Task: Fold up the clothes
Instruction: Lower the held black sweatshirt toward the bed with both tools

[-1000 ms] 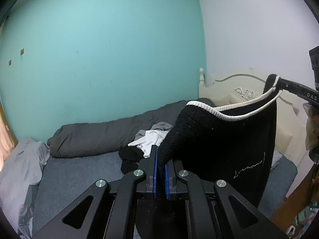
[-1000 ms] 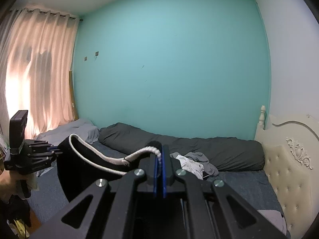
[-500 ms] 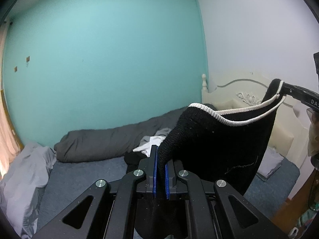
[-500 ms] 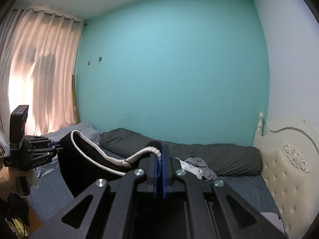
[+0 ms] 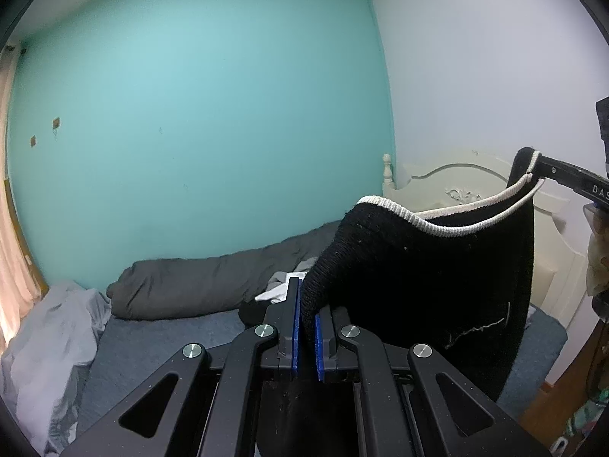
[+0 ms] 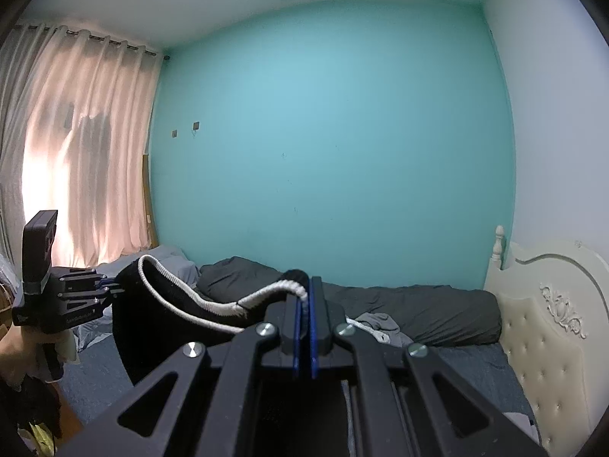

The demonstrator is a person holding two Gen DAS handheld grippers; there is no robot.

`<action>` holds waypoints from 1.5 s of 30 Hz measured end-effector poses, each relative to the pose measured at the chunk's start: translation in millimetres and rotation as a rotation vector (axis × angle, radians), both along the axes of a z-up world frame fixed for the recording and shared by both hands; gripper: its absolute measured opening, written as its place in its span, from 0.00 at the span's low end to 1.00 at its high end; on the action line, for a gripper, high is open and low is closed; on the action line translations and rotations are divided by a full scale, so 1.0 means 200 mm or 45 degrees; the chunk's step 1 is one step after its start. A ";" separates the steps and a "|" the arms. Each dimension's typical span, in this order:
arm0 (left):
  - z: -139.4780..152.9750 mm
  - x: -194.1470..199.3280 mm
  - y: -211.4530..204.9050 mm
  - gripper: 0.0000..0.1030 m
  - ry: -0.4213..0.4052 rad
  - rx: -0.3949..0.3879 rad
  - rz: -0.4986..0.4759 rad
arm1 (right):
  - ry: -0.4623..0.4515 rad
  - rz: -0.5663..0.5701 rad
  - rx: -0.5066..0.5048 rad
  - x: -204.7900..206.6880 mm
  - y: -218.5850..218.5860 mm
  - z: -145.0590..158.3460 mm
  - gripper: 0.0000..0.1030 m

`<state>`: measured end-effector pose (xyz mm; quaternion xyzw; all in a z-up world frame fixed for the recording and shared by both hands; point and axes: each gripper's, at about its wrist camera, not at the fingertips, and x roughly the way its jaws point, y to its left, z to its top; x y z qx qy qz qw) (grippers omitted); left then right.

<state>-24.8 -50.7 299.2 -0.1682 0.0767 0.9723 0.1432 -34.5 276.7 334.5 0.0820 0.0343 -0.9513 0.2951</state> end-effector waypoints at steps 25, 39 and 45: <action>-1.38 -1.04 0.02 0.06 -0.494 0.011 0.037 | -0.535 -0.039 0.107 -1.09 -0.29 -1.40 0.03; -2.05 -1.80 -0.01 0.06 -0.723 0.057 0.085 | -0.705 -0.052 0.130 -1.77 -0.47 -2.03 0.03; -2.36 -2.10 -0.01 0.06 -0.812 0.075 0.118 | -0.792 -0.065 0.153 -2.05 -0.52 -2.33 0.03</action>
